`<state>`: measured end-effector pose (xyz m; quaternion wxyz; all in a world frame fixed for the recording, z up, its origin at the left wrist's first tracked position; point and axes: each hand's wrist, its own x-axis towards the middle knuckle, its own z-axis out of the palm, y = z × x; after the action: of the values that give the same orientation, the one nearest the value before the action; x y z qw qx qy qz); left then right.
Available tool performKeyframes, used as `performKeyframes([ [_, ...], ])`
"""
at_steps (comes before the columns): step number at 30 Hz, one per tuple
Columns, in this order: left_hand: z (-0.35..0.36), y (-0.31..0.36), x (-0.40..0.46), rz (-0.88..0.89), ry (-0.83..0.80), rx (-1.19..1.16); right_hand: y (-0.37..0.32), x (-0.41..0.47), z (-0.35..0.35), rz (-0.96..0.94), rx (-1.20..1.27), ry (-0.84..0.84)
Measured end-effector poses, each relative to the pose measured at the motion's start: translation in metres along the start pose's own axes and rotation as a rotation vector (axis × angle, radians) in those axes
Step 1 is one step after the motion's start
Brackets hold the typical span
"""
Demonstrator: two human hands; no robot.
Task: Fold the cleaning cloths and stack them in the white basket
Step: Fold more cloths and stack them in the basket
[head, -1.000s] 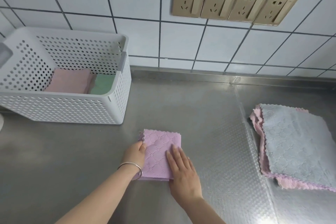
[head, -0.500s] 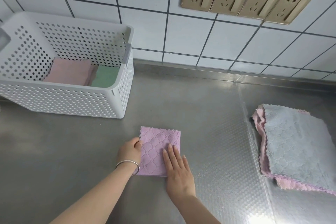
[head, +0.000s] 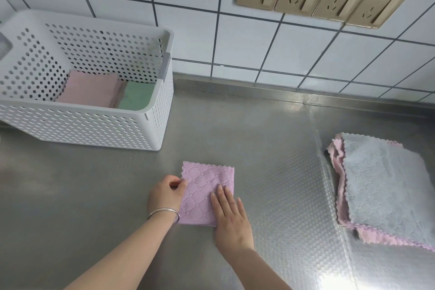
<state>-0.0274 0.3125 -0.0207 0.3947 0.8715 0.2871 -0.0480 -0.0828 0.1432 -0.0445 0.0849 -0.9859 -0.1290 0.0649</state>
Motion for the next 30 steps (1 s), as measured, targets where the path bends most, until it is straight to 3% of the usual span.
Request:
performKeyframes([
  [9,0.001,0.0,0.007,-0.023,-0.021,0.173,-0.001,0.001,-0.008,-0.046,-0.005,-0.038],
  [11,0.002,0.0,0.002,0.159,0.082,0.256,-0.001,0.0,-0.017,-0.067,0.011,0.004],
  [13,0.006,0.0,-0.002,0.45,0.154,0.331,-0.002,0.003,-0.027,-0.08,0.034,0.062],
  [15,0.011,-0.003,-0.005,0.651,0.109,0.456,-0.003,0.012,-0.031,-0.056,0.027,0.089],
  [18,0.024,-0.009,-0.008,0.78,-0.061,0.648,-0.001,0.032,-0.027,0.029,-0.011,0.049],
  [22,0.034,-0.017,-0.007,0.759,-0.155,0.731,0.008,0.039,-0.011,0.086,-0.048,0.024],
  [30,0.038,-0.017,-0.007,0.697,-0.161,0.723,0.015,0.036,0.002,0.086,-0.03,0.025],
])
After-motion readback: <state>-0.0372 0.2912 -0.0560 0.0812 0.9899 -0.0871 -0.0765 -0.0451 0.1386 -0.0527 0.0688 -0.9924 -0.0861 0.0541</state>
